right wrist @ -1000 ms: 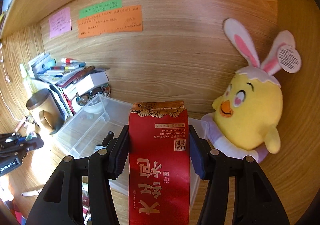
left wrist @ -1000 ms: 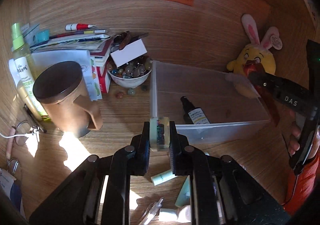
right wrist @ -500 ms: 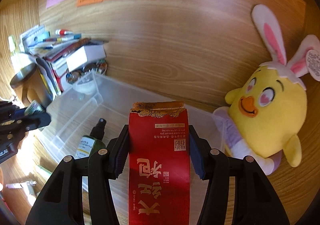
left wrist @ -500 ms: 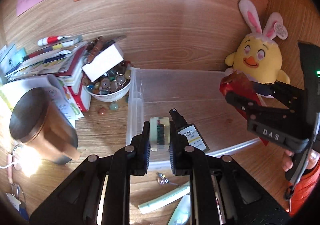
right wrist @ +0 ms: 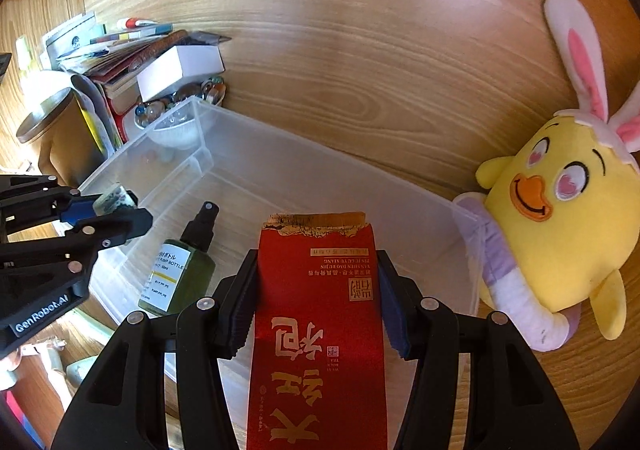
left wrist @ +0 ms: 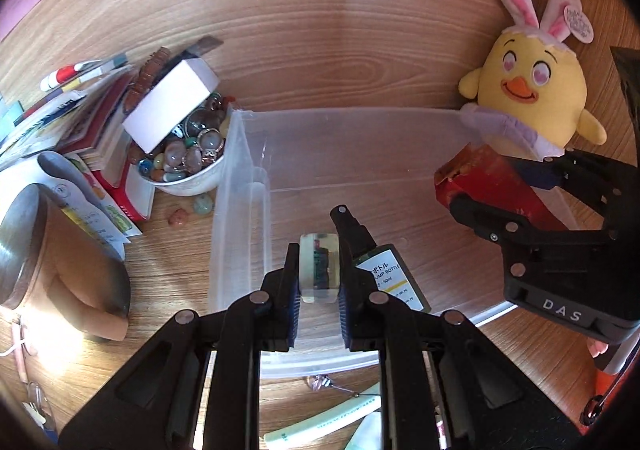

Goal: Organize objects
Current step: 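Place the red packet and the small tile into the clear box with both grippers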

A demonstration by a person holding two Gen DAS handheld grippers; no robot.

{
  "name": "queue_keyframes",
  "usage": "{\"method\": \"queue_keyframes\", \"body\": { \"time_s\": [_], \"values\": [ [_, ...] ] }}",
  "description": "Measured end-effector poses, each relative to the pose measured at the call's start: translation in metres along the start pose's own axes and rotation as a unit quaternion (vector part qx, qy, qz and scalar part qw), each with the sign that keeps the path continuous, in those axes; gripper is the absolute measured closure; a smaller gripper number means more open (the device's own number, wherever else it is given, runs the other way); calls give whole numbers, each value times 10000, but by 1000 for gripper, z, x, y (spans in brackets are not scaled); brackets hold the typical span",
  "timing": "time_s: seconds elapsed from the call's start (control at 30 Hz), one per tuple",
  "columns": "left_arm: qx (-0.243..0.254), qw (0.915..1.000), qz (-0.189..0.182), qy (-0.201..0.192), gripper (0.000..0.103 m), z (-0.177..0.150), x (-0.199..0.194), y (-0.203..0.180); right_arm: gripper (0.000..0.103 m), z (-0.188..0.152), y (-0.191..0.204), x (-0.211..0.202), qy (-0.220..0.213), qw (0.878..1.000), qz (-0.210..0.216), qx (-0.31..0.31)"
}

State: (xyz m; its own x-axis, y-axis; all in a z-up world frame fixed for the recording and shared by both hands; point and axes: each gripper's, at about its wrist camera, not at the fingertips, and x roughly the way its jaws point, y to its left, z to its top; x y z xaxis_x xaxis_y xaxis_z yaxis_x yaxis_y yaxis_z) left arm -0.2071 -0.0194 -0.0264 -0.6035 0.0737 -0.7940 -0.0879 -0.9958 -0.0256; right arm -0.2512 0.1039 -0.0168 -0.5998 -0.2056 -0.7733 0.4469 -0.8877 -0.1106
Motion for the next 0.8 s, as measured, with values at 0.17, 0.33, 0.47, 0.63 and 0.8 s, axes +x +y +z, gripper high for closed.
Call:
{"method": "queue_keyframes", "body": {
  "time_s": [0.17,0.33,0.47,0.63,0.8],
  "values": [
    [83,9999,75,23,87,0,4,-4,52,0,4,3,45,10000,23,-57],
    [122,9998,115,-75,87,-1,-3,-5,51,0,5,-1,11,9999,67,-75],
    [114,9999,45,-108,83,0,-10,-6,44,1,7,-11,-117,9999,68,-40],
    [130,9993,90,-324,63,0,-25,-11,34,-2,5,-29,-324,9995,48,26],
    [216,9975,201,-642,42,-6,-49,-15,28,-8,0,-49,-553,9982,91,216]
  ]
}}
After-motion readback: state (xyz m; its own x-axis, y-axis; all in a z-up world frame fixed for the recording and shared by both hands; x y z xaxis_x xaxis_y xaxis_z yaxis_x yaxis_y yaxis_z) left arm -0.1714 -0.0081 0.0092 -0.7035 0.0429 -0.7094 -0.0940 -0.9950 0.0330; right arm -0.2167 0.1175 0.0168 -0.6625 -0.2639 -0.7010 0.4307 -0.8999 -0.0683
